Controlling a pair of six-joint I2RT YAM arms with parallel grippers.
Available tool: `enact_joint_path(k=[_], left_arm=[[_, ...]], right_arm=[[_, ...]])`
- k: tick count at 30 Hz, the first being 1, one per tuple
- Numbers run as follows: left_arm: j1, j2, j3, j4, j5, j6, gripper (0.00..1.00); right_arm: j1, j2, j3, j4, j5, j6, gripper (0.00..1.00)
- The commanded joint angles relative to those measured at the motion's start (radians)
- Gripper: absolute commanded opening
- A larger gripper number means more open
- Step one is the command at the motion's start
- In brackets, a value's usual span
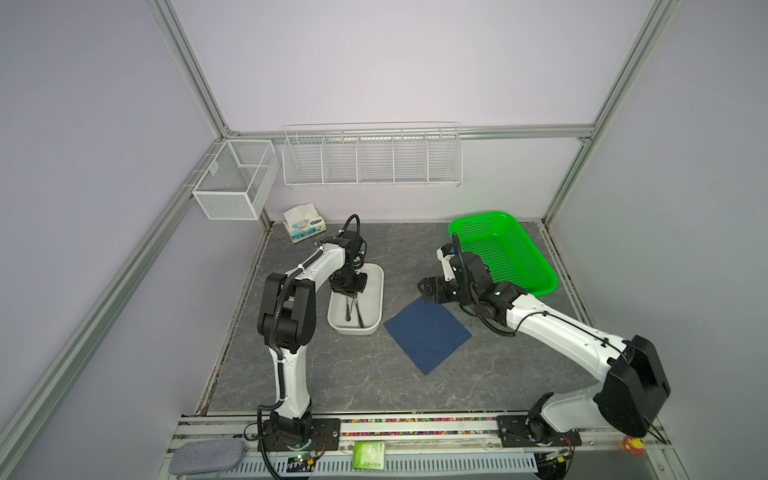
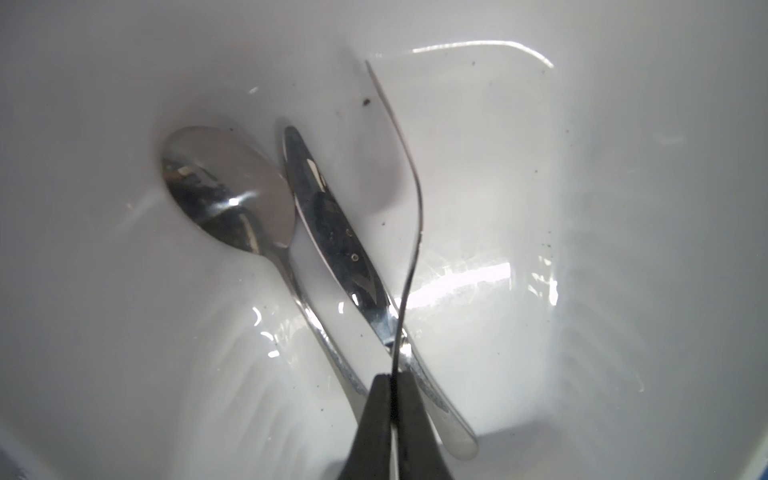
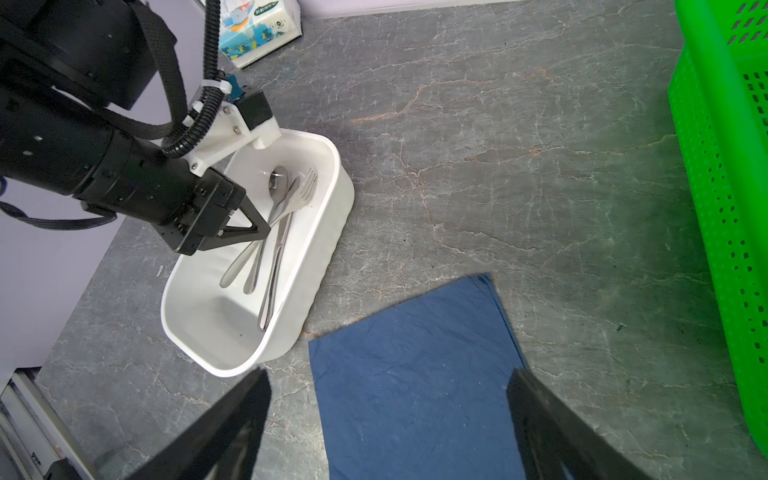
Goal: Place the utensils on the paper napkin and roll it up
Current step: 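Grasp the silver fork in the tray with the left gripper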
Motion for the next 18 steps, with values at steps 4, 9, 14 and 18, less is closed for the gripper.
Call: enact_joint_path(k=[4, 9, 14, 18], left_arm=[[-0.002, -0.041, -0.022, -0.005, 0.007, -0.019, 0.01], [-0.003, -0.092, -0.042, 0.031, 0.003, -0.044, 0.0], [-0.003, -0.133, -0.065, 0.05, -0.023, -0.061, 0.0], [-0.015, -0.175, -0.08, 0.06, -0.065, -0.093, 0.0]], right_arm=[[-0.008, -0.037, -0.026, -0.003, -0.005, 0.016, 0.92], [-0.012, -0.049, -0.03, -0.003, -0.001, 0.014, 0.93], [-0.015, -0.064, -0.044, 0.0, 0.001, 0.015, 0.93], [-0.019, -0.084, -0.06, -0.003, 0.012, 0.02, 0.93]])
